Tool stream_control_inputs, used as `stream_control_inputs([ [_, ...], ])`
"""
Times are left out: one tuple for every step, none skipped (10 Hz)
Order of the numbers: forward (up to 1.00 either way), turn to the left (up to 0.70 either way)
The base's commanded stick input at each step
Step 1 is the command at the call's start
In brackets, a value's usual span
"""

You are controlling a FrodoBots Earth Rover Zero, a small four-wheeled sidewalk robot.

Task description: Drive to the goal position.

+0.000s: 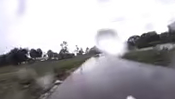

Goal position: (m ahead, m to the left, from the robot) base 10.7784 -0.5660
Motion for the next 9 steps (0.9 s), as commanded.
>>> stream_control_inputs([
  [0.85,0.00],
  [0.85,0.00],
  [0.85,0.00],
  [0.85,0.00],
  [0.85,0.00],
  [0.85,0.00],
  [0.85,0.00],
  [0.85,0.00],
  [0.85,0.00],
])
